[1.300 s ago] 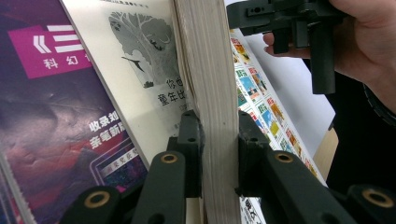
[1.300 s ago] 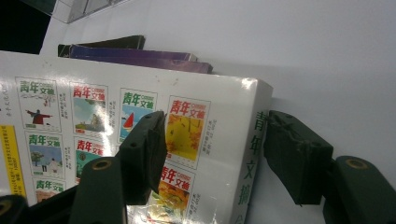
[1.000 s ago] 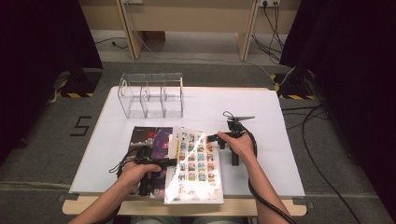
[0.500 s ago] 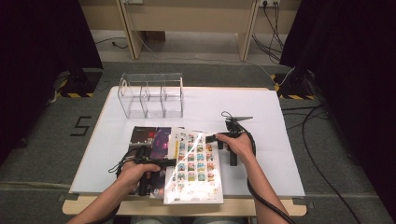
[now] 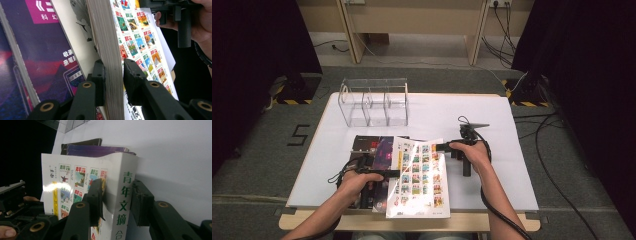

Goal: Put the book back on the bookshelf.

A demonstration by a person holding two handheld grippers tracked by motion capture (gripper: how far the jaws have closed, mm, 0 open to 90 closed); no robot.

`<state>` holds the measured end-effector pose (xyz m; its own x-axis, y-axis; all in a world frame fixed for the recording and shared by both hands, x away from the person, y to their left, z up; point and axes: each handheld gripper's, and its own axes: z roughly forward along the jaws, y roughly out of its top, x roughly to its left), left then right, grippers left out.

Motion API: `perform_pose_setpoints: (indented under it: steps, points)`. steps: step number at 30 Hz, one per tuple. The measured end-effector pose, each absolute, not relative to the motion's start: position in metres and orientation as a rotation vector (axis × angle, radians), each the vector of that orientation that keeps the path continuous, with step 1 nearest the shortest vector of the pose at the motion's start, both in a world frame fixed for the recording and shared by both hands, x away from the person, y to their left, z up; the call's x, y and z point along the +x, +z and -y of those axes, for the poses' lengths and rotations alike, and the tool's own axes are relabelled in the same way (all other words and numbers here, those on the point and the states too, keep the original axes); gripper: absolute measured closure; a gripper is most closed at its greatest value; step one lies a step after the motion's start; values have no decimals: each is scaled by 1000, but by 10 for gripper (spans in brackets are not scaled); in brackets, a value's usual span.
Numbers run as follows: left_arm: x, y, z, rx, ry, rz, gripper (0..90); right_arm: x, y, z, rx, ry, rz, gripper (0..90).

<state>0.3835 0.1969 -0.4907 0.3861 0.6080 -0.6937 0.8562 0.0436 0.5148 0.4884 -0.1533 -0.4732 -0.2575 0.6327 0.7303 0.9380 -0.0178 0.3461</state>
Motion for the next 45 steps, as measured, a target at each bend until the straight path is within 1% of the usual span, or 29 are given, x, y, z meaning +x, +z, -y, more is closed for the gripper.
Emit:
perform_pose_setpoints:
  steps: [3,17,19,22,23,29,35,37,45]
  points:
    - [383,-490,-197,1657,-310,-1316,718,487,-477,152,-1654,-1154,1909,624]
    - [383,-490,-196,1661,-303,-1321,716,483,-480,148,-1660,-1134,1884,613]
    - [383,-490,-196,1659,-302,-1322,716,483,-480,148,-1655,-1127,1883,633]
    - [383,-490,-198,1655,-307,-1329,713,482,-478,151,-1625,-1156,1845,711]
    - [383,-490,-198,1653,-310,-1330,710,482,-476,151,-1618,-1178,1809,721]
    - [381,-486,-199,1687,-248,-1307,651,475,-467,148,-1605,-1221,1871,721]
    - [382,-484,-198,1699,-249,-1321,653,476,-457,139,-1609,-1162,2012,695]
    - [382,-485,-199,1694,-254,-1323,654,475,-458,137,-1580,-1198,2054,695]
    - [382,-485,-200,1684,-260,-1327,653,472,-460,139,-1618,-1228,1972,723]
